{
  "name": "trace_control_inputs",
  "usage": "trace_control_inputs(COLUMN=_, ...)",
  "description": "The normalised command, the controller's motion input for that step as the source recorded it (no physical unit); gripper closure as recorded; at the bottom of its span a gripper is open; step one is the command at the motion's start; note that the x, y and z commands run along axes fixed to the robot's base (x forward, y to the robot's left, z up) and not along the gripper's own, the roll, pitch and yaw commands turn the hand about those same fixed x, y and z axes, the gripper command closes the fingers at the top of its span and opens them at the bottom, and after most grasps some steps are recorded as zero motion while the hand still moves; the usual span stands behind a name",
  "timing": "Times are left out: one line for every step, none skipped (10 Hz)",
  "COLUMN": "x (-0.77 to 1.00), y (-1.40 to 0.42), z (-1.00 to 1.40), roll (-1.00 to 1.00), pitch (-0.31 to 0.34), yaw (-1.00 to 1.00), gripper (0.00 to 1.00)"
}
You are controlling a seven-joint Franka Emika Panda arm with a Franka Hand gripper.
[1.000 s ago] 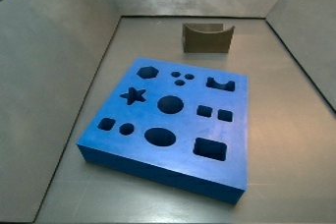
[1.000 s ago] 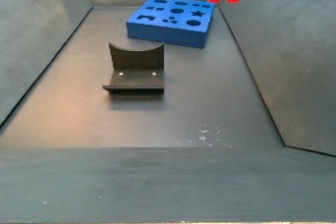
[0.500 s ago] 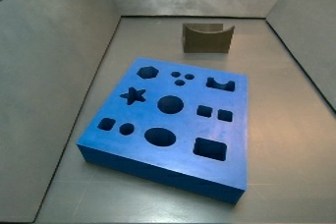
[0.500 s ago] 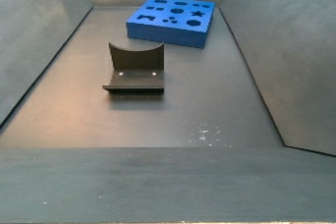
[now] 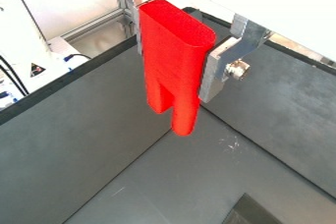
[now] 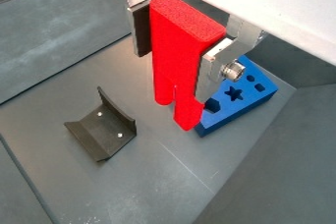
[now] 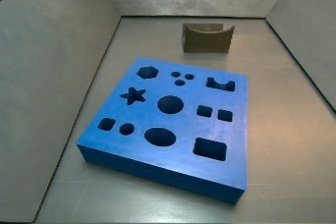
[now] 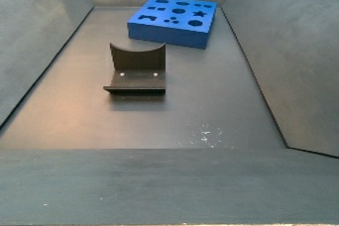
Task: Pick up the square-circle object. Move up. Rotate the square-circle object. Move to above the board. Insert the square-circle object.
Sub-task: Move to above the board.
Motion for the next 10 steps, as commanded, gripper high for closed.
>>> trace_control_inputs(x=0.25, y=-1.00, z=-0.15, roll=0.08, pitch=0.019, yaw=-0.11, gripper=1.00)
trace_control_inputs(x=0.26, y=-1.00, z=-0.14, roll=0.07, pitch=0.004, yaw=-0.06, gripper=1.00)
trace_control_inputs(x=0.27, y=-1.00, z=-0.14, roll=0.00, pitch=0.007, yaw=-0.04, gripper=1.00)
trace_control_inputs(x=0.28, y=-1.00, z=-0.15, roll=-0.01, pitch=0.009, yaw=-0.01, gripper=1.00)
trace_control_inputs(x=0.29, y=-1.00, z=-0.14, roll=0.00, pitch=0.015, yaw=0.00, gripper=1.00)
trace_control_inputs(x=0.30, y=-1.00, z=-0.14, roll=-0.01, pitch=0.026, yaw=0.00, gripper=1.00)
trace_control_inputs(x=0.32, y=-1.00, z=-0.14, roll=0.00, pitch=0.023, yaw=0.01, gripper=1.00)
trace_control_inputs(x=0.33, y=-1.00, z=-0.14, roll=0.01, pitch=0.021, yaw=0.01, gripper=1.00)
trace_control_inputs(x=0.35, y=-1.00, z=-0.14, roll=0.01, pitch=0.027, yaw=0.01, gripper=1.00)
trace_control_inputs(x=0.32, y=-0.84, z=-0.11, roll=0.01, pitch=0.029, yaw=0.01, gripper=1.00)
